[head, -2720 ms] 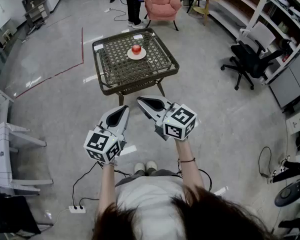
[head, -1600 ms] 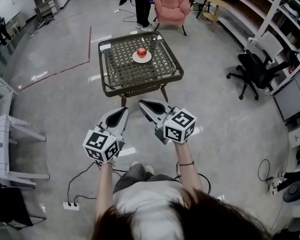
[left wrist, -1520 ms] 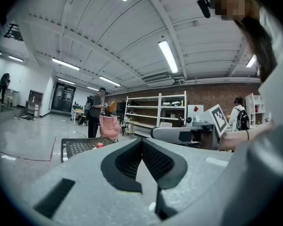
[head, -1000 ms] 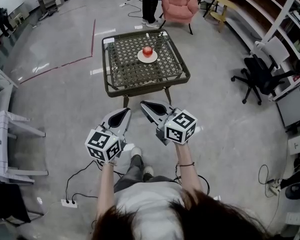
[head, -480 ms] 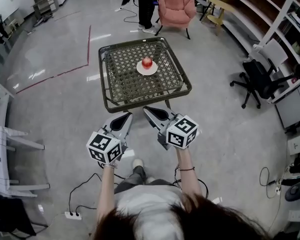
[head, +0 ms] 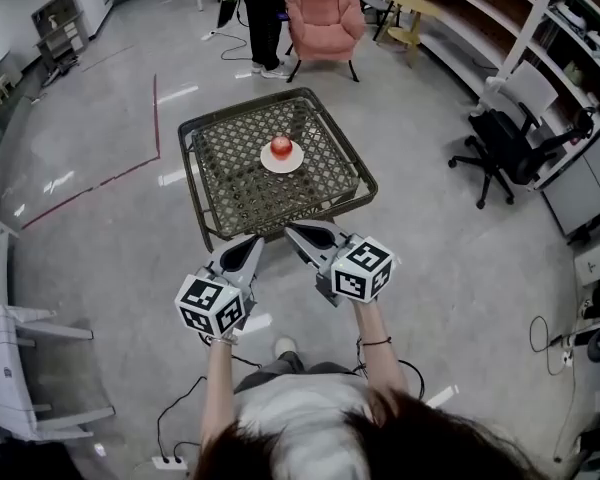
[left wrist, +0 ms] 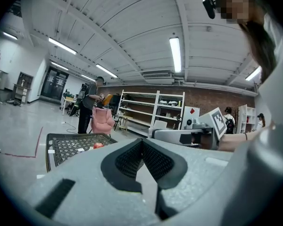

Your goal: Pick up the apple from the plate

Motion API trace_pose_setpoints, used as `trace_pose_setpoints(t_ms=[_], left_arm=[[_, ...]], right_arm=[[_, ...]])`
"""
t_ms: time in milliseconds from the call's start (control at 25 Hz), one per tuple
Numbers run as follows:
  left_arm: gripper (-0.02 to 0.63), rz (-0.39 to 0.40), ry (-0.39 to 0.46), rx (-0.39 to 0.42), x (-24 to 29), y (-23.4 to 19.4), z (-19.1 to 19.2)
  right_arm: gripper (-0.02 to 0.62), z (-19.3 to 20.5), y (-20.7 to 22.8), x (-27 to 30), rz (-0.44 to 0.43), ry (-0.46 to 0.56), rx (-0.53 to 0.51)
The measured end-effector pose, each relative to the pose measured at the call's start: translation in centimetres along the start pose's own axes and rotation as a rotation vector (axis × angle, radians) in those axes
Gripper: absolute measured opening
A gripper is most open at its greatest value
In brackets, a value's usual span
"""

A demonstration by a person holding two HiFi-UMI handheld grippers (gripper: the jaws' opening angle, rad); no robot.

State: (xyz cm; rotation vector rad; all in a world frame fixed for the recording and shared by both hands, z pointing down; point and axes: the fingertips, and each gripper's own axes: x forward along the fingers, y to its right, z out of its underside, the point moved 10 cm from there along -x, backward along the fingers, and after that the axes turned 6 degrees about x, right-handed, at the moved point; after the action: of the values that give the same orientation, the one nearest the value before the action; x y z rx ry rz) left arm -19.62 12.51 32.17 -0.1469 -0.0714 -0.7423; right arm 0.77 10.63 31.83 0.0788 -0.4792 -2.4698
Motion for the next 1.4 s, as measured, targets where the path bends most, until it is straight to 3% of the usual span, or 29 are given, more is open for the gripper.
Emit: trace_pose_setpoints(t_ms=[880,1400], left_arm=[[0.011,0.067,-0.019,-0.023,4.0,-5.2,0.6],[0.011,0.061,-0.038,-0.039,9.9,-8.9,0.5]], right_arm=[[0.009,-0.1,4.2,3.8,0.075,-0.006,0.033],[0.009,-1.8,10.8,6.7,0.083,-0.022,0.055]])
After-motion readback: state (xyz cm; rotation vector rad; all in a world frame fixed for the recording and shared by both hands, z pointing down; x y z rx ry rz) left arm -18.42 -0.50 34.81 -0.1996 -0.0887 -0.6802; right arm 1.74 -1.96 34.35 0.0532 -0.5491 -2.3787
